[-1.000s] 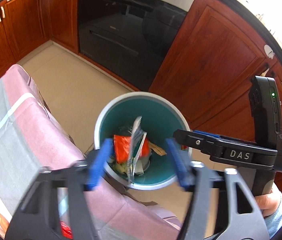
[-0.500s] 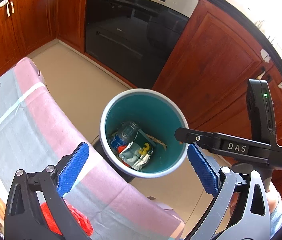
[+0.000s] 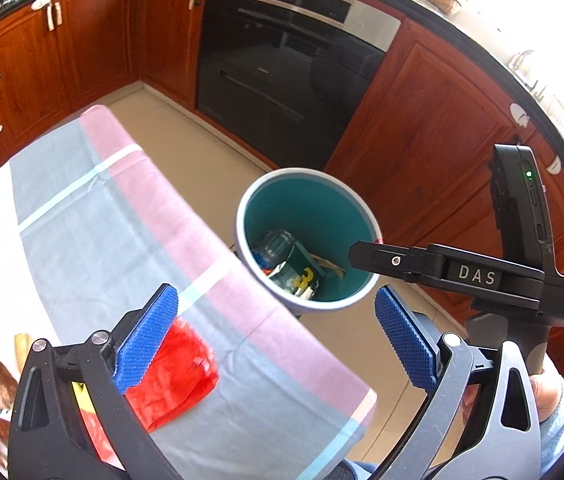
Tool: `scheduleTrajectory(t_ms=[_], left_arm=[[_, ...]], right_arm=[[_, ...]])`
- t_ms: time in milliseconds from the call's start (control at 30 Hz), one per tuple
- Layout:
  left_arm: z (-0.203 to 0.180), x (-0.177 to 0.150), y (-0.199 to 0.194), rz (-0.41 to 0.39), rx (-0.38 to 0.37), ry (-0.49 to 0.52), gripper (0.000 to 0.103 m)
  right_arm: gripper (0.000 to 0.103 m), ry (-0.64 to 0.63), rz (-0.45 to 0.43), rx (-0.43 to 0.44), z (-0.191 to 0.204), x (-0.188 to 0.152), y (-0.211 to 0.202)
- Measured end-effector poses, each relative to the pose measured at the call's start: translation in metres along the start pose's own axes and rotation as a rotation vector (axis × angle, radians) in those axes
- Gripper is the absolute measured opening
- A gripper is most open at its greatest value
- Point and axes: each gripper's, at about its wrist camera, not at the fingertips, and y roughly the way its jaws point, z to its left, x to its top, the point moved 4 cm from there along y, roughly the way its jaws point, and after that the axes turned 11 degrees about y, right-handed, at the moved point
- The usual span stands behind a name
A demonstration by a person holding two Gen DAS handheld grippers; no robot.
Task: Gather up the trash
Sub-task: 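Open both tools to drop the packets into the bin, then move both open tools back over the table toward the box and cup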
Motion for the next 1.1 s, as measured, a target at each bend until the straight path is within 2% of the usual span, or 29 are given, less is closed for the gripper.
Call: scheduleTrajectory(t_ms=[367, 567, 867, 1100], left_arm=[[0.023, -0.04, -0.053, -0.042, 0.042, -0.074, 0.099], [0.041, -0.072, -0.085, -0.065, 0.098, -0.147, 0.099], [0.083, -0.137, -0.119, -0.044, 0.194, -0.29, 0.099], [0.128, -0.207, -0.154, -0.008, 0.321, -0.445, 0.099]], right_arm=[[0.089, -0.117, 0.028, 0.033, 0.054, -0.053, -0.011], [0.09, -0.197, 0.049, 0.051, 0.089, -0.084, -0.012], [0.092, -0.337, 0.132, 0.081, 0.139, -0.149, 0.011], [0.092, -0.528, 0.182, 0.102, 0.171, -0.199, 0.031]])
